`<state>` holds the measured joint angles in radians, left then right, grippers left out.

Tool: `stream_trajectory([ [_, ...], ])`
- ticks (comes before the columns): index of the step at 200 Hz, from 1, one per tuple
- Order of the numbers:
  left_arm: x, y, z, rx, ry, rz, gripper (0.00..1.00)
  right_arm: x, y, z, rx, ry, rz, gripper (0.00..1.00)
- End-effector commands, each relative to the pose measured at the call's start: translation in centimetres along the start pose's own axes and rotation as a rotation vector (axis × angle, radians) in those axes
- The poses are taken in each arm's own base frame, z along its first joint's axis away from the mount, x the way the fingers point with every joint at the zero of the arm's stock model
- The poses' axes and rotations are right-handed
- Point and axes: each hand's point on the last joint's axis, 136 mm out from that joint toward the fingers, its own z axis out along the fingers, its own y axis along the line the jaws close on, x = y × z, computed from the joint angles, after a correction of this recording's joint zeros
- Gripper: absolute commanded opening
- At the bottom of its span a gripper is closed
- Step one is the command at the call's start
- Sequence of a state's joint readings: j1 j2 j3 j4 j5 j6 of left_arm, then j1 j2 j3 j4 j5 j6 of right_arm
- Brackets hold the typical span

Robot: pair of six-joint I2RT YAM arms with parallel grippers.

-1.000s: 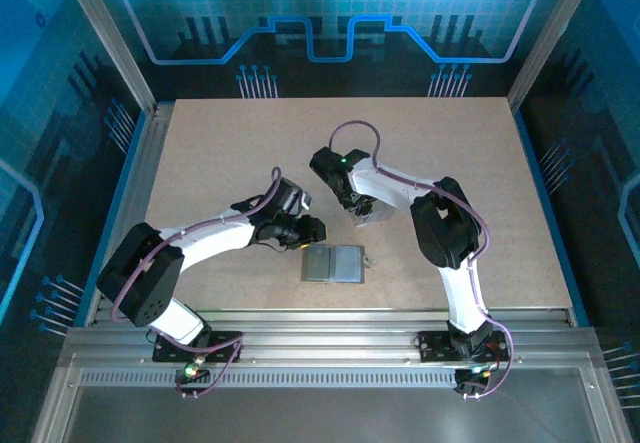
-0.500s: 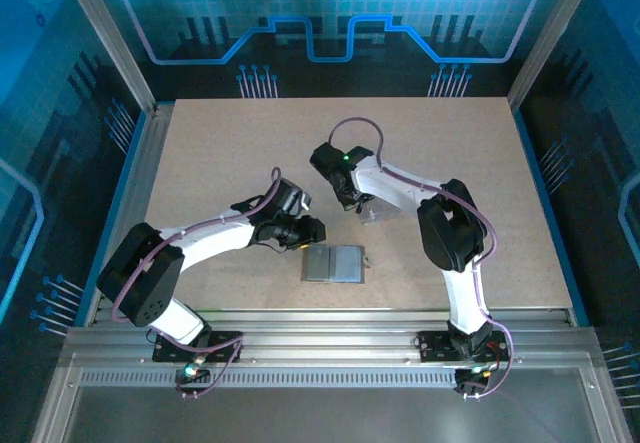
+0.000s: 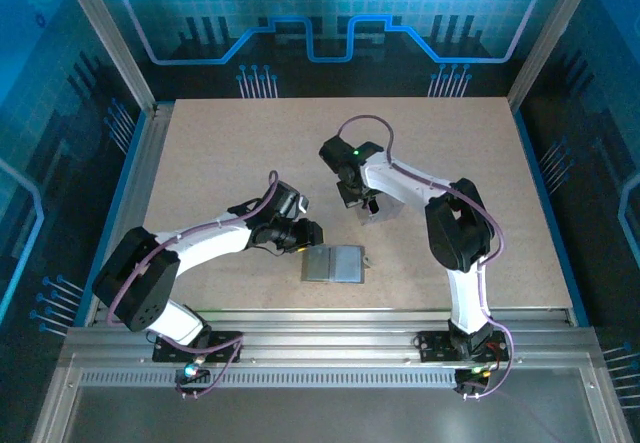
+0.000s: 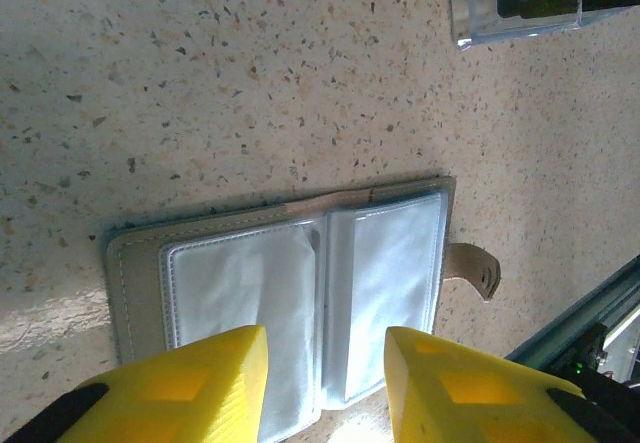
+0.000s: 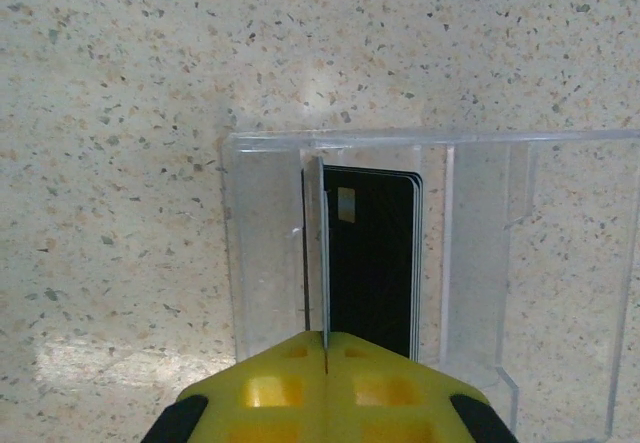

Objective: Put the credit cards into the card holder

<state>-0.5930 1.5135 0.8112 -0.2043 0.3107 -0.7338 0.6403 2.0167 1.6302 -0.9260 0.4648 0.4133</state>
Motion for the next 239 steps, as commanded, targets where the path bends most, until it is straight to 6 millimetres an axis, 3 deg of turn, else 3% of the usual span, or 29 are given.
stream_trajectory([
  [1,0.4,0.3,-0.3,-0.011,0.0,-0.001,0.37,0.0,-0.3,-0.8,-0.045,-0.006,0.011,0.05],
  [68,0.5,0.7,-0.1,-0.021,0.004,-0.005,0.37,0.2,-1.3,-0.5,-0.054,0.004,0.022,0.08],
  [124,0.5,0.8,0.0,-0.026,0.008,-0.006,0.37,0.6,-2.0,-0.6,-0.064,0.009,0.026,0.01],
  [239,0.6,1.1,0.1,-0.028,0.011,-0.01,0.37,1.5,-3.3,0.3,-0.083,0.041,0.054,0.07],
])
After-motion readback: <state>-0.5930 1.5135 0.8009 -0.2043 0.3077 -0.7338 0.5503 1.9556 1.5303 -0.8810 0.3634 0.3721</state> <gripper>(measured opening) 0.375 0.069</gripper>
